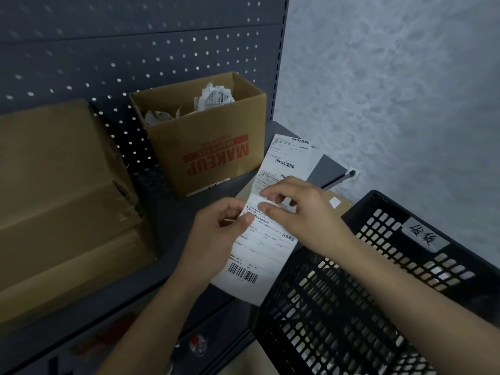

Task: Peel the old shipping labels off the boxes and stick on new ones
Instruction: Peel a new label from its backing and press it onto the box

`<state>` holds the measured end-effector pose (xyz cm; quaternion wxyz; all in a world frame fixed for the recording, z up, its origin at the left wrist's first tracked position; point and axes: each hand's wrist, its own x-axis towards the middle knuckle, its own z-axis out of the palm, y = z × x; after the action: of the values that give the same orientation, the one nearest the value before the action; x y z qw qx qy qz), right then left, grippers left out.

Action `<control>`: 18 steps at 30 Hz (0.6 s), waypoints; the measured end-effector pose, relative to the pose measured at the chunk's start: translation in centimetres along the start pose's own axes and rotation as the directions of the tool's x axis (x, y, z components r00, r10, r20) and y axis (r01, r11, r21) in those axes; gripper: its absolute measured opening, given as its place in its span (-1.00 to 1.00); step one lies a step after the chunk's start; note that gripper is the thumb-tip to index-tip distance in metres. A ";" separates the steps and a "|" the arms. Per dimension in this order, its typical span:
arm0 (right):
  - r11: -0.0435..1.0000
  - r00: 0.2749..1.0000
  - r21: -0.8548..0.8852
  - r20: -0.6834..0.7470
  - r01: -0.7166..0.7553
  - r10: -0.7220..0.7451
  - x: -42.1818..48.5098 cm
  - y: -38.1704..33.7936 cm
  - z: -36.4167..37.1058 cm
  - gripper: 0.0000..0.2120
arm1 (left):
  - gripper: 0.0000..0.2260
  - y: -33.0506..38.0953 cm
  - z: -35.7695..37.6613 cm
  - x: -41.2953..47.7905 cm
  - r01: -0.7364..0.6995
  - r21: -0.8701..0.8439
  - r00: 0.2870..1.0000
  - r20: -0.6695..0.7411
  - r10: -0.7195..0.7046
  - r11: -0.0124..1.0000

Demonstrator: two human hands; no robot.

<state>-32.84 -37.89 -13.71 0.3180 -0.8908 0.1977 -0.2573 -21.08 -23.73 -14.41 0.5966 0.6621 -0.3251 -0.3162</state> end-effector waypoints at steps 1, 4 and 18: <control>1.000 1.000 0.002 0.001 0.006 -0.006 0.0 -0.1 0.0 -0.83 | -0.91 0.1 0.1 -0.1 -0.004 -0.011 1.000 0.014 0.004 1.000; 0.999 1.000 -0.013 -0.001 0.031 -0.031 0.0 -0.4 -0.1 -0.82 | -0.85 0.2 0.4 -0.2 -0.001 -0.031 0.999 0.042 0.003 1.000; 0.999 0.995 -0.034 0.091 0.034 -0.031 0.1 0.2 -0.5 -0.76 | -0.81 0.2 0.9 0.3 -0.025 0.018 0.998 0.062 0.024 1.000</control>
<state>-33.11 -38.28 -13.51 0.3065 -0.9102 0.1731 -0.2185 -21.63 -24.47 -14.34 0.5839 0.6535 -0.3544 -0.3262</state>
